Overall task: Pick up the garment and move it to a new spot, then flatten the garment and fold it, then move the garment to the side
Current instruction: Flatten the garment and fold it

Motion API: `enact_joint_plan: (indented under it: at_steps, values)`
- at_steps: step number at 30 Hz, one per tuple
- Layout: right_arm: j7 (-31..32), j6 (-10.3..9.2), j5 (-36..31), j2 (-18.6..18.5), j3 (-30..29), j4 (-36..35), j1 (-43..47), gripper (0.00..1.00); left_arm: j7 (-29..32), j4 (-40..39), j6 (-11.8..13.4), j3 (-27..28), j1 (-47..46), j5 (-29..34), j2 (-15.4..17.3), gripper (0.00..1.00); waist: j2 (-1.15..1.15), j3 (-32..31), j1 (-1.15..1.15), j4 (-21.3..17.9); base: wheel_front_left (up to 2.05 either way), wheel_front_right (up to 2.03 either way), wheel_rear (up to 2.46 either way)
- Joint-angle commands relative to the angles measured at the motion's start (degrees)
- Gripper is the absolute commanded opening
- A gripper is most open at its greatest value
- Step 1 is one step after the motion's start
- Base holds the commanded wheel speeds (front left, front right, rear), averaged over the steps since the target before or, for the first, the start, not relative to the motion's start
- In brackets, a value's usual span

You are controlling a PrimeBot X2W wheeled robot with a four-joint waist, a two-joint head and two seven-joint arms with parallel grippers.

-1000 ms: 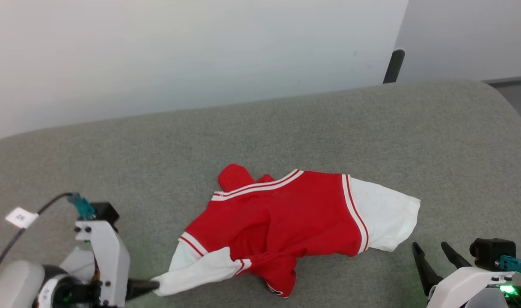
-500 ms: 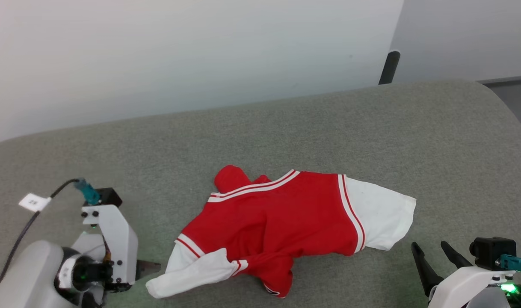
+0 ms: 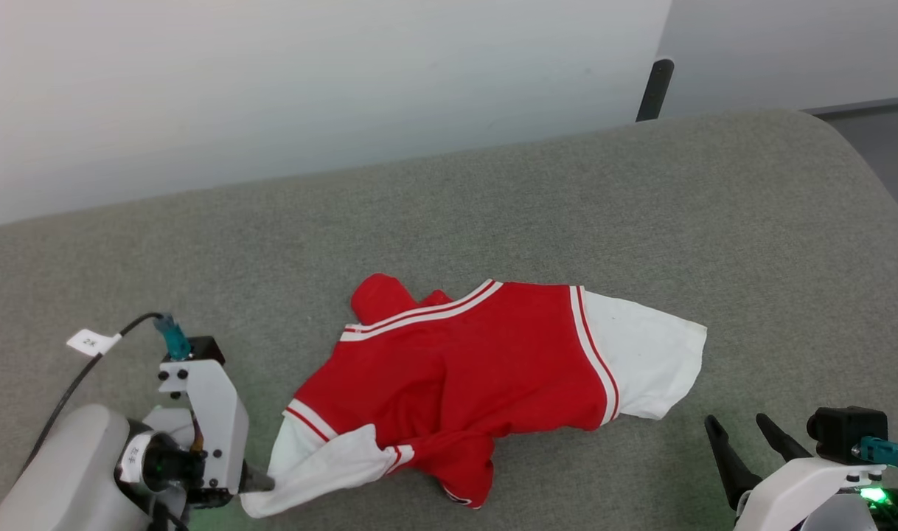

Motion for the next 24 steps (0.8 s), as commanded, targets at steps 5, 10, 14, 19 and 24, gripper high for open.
enact_joint_plan:
  at_steps: [5,10,14,19,24]
  values:
    - [-0.1,-0.06,0.1,0.6,-0.2,-0.1,-0.2,1.00,1.1,0.1,0.8,-1.2,0.5,1.4,1.2,1.00,0.00,0.9,0.00,-0.2,0.00,0.00,0.00]
    - [-0.1,-0.06,0.3,0.9,-0.1,-0.1,-1.1,1.00,-0.4,0.8,0.2,-1.8,1.7,1.4,0.2,1.00,0.00,1.9,0.00,-0.1,0.00,0.00,0.00]
    - [0.5,-0.07,0.7,1.2,0.0,-0.5,-1.6,1.00,-0.9,2.8,0.1,-2.0,2.7,0.6,-1.3,0.99,0.00,2.3,0.00,0.1,0.00,0.00,0.00]
    - [2.2,-0.06,2.8,1.5,-0.5,-1.6,-3.0,1.00,-1.9,5.3,-0.6,-1.5,3.4,-1.6,-3.7,0.00,0.00,2.5,0.00,0.4,0.00,0.00,0.00]
    - [6.9,-0.06,4.5,0.2,-1.3,-4.0,-5.4,1.00,-3.2,6.4,-1.6,-1.4,2.3,-1.8,-4.5,0.00,0.00,2.6,0.00,1.1,0.00,0.00,0.00]
